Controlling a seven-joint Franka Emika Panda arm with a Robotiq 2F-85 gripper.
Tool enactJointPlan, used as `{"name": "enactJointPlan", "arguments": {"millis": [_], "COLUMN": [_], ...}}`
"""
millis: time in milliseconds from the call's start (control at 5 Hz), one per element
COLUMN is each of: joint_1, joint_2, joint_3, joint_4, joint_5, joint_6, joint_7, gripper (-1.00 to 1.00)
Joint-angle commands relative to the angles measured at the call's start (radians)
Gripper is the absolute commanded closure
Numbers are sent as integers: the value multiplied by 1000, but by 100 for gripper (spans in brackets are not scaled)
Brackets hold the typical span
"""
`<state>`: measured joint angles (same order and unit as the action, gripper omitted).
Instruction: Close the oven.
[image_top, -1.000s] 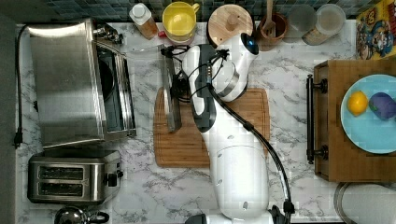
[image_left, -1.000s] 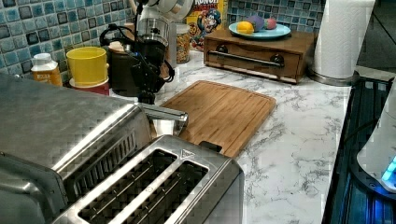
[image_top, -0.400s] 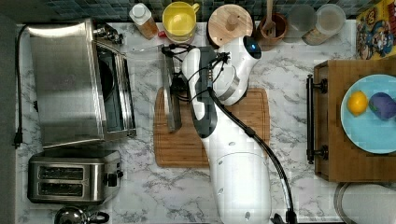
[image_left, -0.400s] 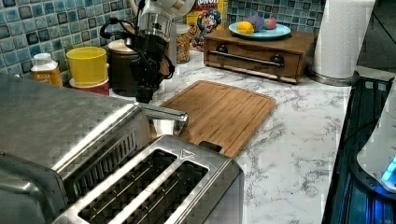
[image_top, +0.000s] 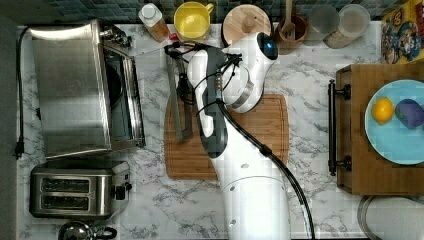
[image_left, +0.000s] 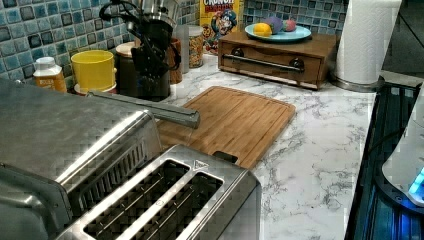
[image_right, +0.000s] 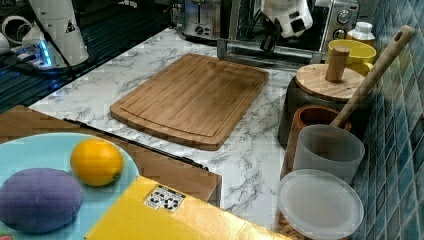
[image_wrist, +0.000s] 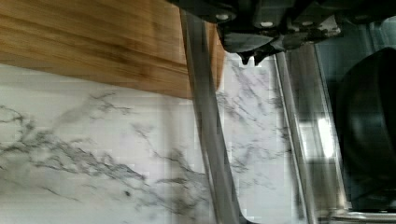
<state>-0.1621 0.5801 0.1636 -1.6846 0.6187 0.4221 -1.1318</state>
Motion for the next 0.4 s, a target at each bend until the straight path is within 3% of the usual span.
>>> {"name": "enactJointPlan", "arguments": {"millis": [200, 400], "joint_1": [155, 182], "joint_2": [-179, -197], "joint_3": [132, 140], "joint_4": [31, 15], "joint_5": [-62, -87], "joint_6": [42, 43], "joint_7": [31, 58], "gripper": [100, 100]}}
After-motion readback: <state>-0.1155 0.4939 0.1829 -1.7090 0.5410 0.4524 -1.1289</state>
